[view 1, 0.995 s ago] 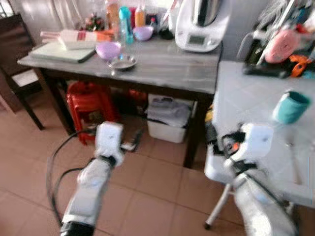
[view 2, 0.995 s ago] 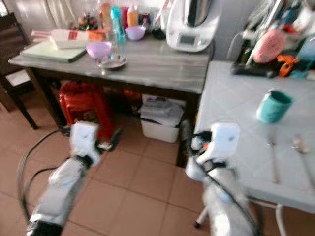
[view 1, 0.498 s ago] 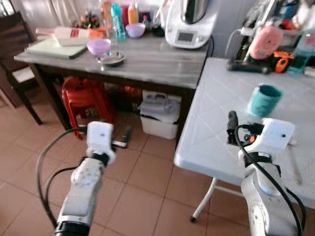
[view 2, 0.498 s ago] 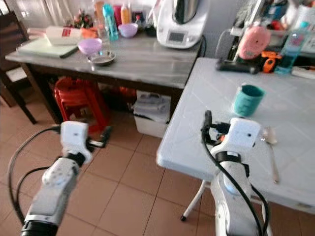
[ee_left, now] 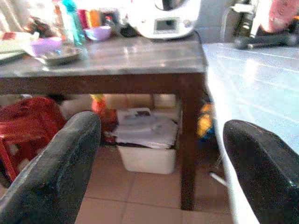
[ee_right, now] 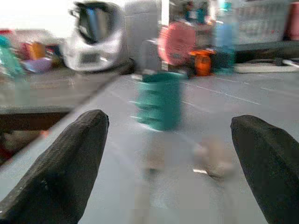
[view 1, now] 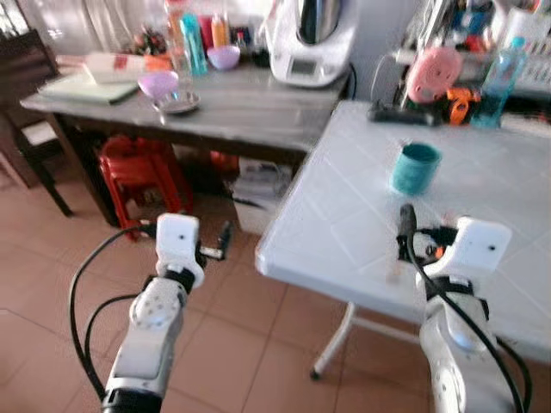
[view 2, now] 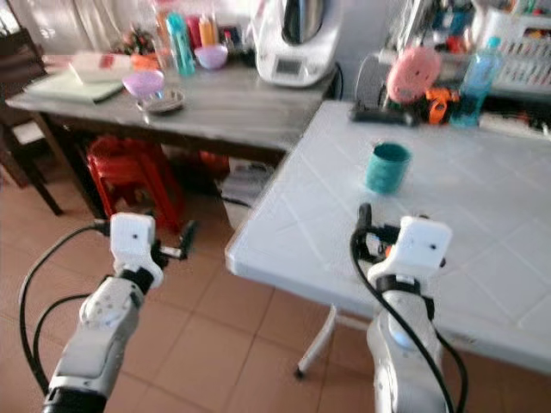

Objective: Setting the table

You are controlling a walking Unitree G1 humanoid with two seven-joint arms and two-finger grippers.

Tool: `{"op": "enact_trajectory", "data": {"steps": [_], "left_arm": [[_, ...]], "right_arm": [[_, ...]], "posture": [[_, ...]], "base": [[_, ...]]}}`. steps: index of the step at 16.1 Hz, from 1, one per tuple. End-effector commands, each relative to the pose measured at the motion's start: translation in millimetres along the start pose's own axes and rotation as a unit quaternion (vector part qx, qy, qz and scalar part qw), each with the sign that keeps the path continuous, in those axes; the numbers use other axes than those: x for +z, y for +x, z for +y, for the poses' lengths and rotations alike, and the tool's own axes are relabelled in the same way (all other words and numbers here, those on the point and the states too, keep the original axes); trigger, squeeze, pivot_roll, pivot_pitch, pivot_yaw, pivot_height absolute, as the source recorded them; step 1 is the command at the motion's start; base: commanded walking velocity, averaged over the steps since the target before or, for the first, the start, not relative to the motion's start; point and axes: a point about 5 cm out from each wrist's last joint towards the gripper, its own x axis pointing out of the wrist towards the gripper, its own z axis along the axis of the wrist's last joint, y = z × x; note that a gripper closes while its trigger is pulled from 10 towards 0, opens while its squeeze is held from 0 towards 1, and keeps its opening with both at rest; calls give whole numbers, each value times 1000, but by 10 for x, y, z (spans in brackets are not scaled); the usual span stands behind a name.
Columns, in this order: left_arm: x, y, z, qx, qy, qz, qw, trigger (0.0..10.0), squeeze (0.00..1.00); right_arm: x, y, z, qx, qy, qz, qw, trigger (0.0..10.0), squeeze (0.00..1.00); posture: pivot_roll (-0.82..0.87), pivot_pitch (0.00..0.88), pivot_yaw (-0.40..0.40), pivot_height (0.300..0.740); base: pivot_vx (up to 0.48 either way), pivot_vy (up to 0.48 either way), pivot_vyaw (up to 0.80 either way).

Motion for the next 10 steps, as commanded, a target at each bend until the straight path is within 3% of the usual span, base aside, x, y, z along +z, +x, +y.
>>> {"op": "enact_trajectory", "data": {"steps": [1, 8, 10], "left_arm": [[32, 27, -29, -10, 5, -7, 1000, 10000, 0], [55, 54, -127, -44, -17, -15, 999, 10000, 0], [47, 51, -183, -69, -28, -10, 997, 10000, 0]], "right_arm": [[15, 15, 10, 4, 3, -3, 1000, 10000, 0], [57, 161, 35, 33, -6, -5, 999, 10000, 0], [-2, 199, 80, 45, 23, 21, 998, 10000, 0]], "posture": [[-14, 0, 34, 740], [-22, 9, 27, 740], [-22, 11, 30, 740]], "base": [[0, 0, 0], [0, 0, 0], [0, 0, 0]]}}
